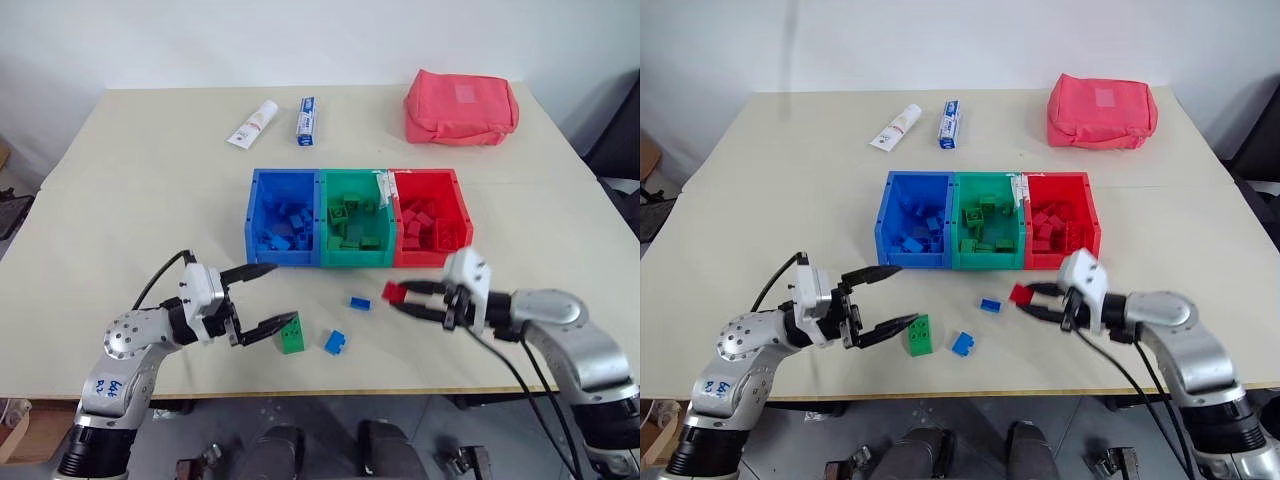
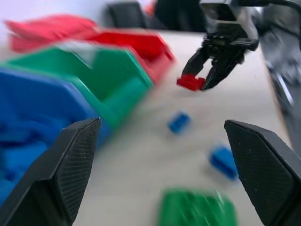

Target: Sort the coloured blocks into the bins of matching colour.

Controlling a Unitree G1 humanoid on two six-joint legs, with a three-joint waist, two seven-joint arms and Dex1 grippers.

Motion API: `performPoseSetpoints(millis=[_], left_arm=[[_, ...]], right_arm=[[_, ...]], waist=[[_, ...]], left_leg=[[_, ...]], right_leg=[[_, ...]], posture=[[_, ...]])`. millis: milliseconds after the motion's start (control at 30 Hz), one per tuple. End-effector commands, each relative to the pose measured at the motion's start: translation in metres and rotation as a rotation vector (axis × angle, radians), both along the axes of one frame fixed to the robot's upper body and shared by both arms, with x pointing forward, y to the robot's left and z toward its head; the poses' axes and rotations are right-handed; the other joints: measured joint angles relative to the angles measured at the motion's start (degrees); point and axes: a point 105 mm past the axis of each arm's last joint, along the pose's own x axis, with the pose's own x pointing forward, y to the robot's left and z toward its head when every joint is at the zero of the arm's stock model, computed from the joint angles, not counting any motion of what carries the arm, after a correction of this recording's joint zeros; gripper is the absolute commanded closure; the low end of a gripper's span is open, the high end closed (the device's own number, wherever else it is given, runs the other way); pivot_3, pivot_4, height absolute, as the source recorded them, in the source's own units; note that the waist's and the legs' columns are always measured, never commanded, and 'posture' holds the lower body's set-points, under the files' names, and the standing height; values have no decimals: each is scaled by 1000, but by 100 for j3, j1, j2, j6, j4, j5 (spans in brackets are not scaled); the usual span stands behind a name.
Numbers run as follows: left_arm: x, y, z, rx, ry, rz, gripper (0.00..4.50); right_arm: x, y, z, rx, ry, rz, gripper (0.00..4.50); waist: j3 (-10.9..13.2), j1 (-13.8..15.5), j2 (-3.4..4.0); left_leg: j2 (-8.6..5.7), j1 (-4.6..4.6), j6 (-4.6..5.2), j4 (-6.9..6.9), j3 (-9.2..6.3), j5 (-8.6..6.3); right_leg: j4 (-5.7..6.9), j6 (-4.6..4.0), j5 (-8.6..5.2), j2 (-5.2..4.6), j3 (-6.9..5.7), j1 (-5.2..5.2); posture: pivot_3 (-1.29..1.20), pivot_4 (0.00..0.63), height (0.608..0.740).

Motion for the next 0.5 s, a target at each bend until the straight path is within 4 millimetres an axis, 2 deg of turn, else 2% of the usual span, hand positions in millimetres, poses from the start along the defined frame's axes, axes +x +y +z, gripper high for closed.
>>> performPoseSetpoints(millis=[33, 133, 267, 367, 500], left_arm=[[5, 5, 16, -61, -26, 74, 0], [6, 3, 12, -46, -16, 74, 0], [4, 2, 11, -33, -10, 56, 0], [3, 6, 9, -11, -7, 61, 0], [1, 10, 6, 9, -3, 63, 0]], right_arm=[[24, -22, 45, 122, -138, -175, 3082], [59, -48, 64, 121, -248, -384, 3082], [86, -61, 63, 116, -235, -490, 3082], [89, -56, 64, 114, -229, -456, 2071], [82, -53, 65, 108, -237, -400, 721]], waist=[[0, 2, 0], [0, -7, 0], [0, -2, 0], [0, -13, 1], [0, -25, 1]], left_leg=[[0, 0, 0, 0, 0, 0], [-1, -1, 0, -2, 2, 0], [-3, -2, 0, -2, 6, 1], [-3, -5, 1, -3, 6, 0], [-1, -6, 1, -4, 6, 0]], right_leg=[[-1, 0, 0, 0, 0, 0], [0, 0, 0, 1, -1, -4], [3, 0, 0, 0, -4, -8], [2, 0, 0, 0, -3, -11], [1, 0, 0, 0, -4, -12]], posture=[[0, 150, 740], [0, 150, 740], [0, 150, 740], [0, 150, 740], [0, 150, 740]])
